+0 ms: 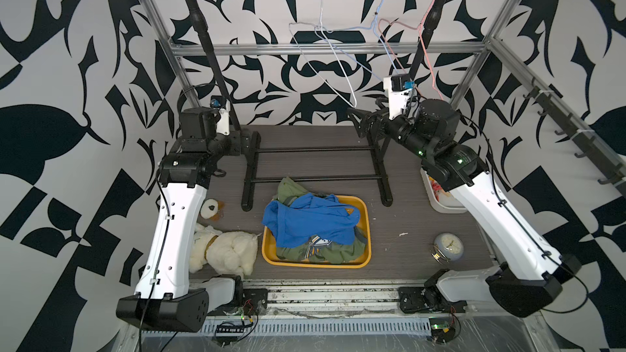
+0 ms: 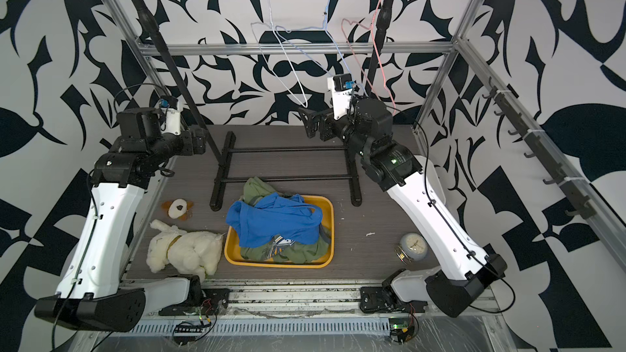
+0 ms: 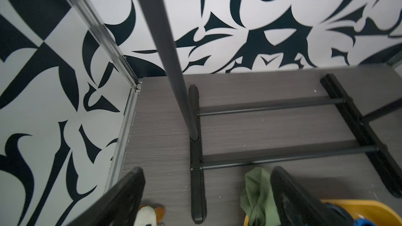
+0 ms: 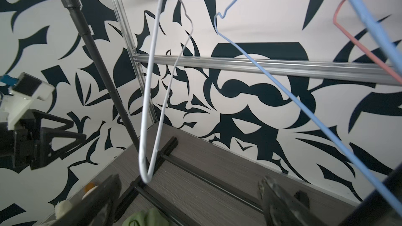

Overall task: Remove the clothespins securing tank tops to the hanger
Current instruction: Reset both arms

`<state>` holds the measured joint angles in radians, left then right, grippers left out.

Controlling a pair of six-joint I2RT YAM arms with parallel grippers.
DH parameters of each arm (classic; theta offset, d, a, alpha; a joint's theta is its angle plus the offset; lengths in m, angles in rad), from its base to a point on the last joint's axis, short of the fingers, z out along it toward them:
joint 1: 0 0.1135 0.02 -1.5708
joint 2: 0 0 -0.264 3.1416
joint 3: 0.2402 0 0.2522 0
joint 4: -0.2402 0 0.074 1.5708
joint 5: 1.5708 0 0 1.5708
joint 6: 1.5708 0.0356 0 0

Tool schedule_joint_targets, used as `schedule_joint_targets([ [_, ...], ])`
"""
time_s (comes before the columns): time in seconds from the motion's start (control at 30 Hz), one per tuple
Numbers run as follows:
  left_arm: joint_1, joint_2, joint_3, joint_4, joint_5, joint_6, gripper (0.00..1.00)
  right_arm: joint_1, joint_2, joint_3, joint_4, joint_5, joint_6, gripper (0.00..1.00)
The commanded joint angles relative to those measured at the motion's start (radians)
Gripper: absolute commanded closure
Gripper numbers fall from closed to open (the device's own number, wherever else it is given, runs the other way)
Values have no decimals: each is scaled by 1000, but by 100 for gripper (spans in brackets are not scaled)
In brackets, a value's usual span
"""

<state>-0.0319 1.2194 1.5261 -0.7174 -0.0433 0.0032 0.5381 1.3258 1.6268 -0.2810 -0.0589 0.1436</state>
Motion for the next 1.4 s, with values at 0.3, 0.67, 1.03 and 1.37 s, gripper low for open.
schedule_joint_targets([
  [0.3,154,-124,-419,382,56,-92,4,-185,-171,-421,145,32,173,1],
  [0.67,156,-111,-936,1013,143,-68,0,-248,-81,-716,385,202,208,1],
  [1.03,160,112,-1228,1553,179,-48,0,-248,31,-975,808,495,-27,1],
  [1.37,160,357,-1266,1886,221,-63,1,-248,121,-1113,1047,658,-181,1],
])
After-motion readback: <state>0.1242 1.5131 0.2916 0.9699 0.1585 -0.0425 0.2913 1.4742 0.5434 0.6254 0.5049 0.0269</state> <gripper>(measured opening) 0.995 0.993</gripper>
